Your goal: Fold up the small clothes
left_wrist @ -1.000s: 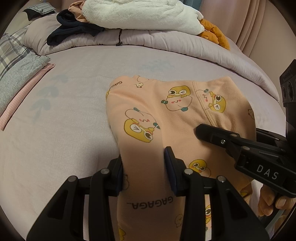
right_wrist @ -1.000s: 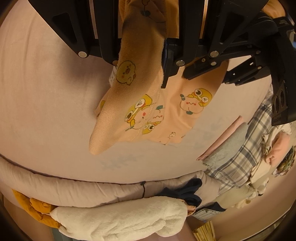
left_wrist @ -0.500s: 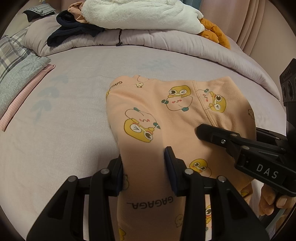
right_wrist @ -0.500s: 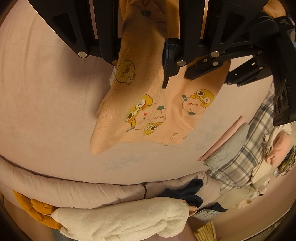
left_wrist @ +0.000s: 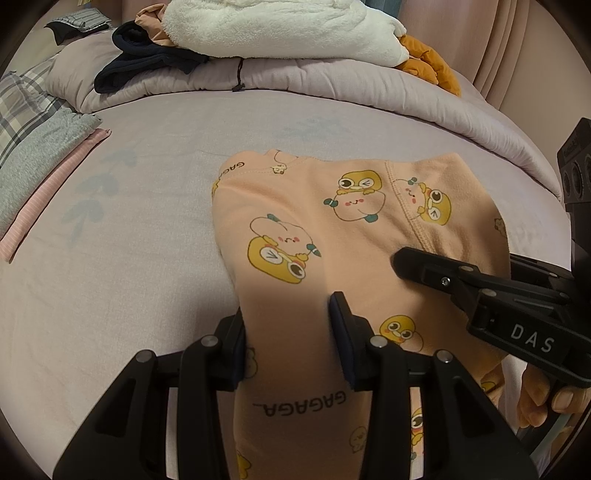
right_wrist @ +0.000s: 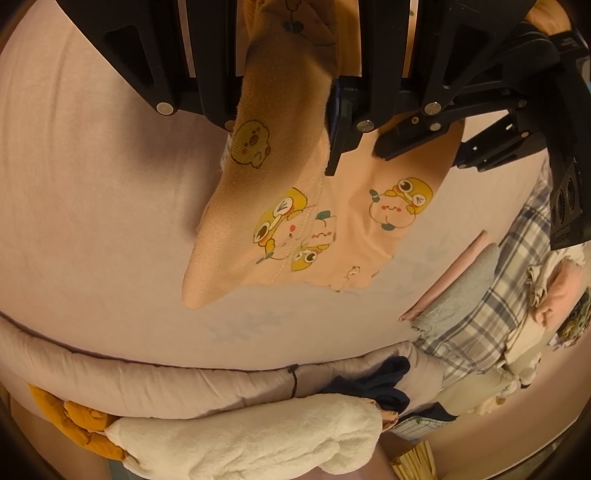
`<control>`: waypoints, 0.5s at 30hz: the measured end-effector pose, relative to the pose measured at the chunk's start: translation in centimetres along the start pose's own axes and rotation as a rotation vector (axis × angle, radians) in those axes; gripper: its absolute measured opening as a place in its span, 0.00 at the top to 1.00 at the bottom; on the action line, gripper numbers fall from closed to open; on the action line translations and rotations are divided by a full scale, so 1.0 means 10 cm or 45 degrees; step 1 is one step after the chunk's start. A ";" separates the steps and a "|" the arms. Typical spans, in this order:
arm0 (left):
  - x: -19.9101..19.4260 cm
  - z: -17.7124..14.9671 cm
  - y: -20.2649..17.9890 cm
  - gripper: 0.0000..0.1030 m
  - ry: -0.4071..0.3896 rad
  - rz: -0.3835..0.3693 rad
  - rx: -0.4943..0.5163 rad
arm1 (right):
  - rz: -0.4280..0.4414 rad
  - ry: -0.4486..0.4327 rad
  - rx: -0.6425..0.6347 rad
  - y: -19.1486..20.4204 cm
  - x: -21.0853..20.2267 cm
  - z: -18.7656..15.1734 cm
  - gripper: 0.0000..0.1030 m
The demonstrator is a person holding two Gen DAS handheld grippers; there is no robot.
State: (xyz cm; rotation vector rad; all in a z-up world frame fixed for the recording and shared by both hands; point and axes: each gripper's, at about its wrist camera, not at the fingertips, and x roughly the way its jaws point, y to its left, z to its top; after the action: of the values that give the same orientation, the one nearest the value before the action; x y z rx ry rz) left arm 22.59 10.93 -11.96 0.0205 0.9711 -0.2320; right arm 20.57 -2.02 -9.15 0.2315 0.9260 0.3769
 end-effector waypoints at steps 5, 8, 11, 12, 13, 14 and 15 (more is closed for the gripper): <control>0.00 0.00 0.00 0.60 0.002 0.004 -0.001 | 0.001 0.003 0.003 0.00 0.00 0.01 0.78; 0.00 0.00 0.01 0.60 0.003 0.008 0.001 | 0.001 0.005 0.004 -0.01 0.00 0.01 0.78; 0.00 0.00 0.00 0.60 0.005 0.009 0.000 | 0.001 0.006 0.006 -0.01 0.00 0.01 0.78; 0.00 0.00 0.00 0.60 0.005 0.009 0.000 | 0.001 0.006 0.006 -0.01 0.00 0.01 0.78; 0.00 0.00 0.00 0.60 0.005 0.009 0.000 | 0.003 0.005 0.006 -0.01 0.00 0.01 0.78; 0.00 0.00 0.00 0.60 0.005 0.010 0.000 | 0.003 0.006 0.005 -0.01 0.00 0.01 0.78; 0.00 0.00 0.00 0.60 0.005 0.010 0.000 | 0.004 0.006 0.005 -0.02 0.00 0.01 0.77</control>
State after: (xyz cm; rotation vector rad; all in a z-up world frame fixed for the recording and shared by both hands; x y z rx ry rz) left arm 22.62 10.95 -11.92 0.0244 0.9752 -0.2249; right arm 20.67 -2.18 -9.12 0.2357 0.9313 0.3783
